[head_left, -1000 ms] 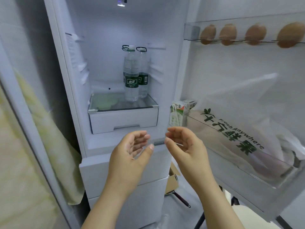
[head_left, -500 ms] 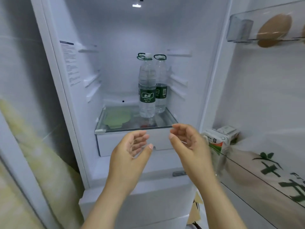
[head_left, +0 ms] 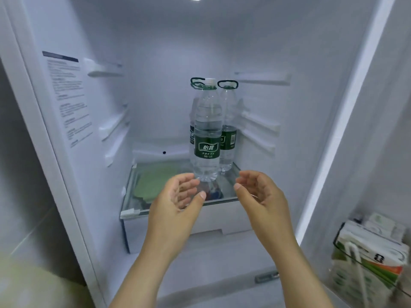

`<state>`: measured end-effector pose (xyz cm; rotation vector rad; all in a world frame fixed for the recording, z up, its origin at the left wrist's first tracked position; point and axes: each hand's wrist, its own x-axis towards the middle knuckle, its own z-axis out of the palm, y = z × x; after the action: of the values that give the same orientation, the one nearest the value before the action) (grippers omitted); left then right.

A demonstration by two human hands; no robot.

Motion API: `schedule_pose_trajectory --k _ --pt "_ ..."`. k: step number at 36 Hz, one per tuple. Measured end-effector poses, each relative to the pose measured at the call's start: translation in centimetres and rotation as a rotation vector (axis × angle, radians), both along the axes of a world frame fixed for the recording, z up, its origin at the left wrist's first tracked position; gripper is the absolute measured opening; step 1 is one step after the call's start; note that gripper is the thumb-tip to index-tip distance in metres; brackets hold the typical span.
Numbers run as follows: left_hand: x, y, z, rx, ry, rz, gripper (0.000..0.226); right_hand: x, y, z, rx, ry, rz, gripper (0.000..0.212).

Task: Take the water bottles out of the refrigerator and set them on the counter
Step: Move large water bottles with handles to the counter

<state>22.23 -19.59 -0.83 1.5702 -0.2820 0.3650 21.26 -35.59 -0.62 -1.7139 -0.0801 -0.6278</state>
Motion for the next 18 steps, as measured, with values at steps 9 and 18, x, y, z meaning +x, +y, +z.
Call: schedule_pose_trajectory --k 9,18 --pt "6.4 1.5 -1.0 0.035 0.007 -0.03 0.036 4.9 1.1 -0.4 0.016 -0.003 -0.074 0.016" --pt "11.8 1.7 -0.9 0.03 0.02 0.024 0.027 10.8 0.6 -0.5 0.009 0.025 -0.078 0.016"
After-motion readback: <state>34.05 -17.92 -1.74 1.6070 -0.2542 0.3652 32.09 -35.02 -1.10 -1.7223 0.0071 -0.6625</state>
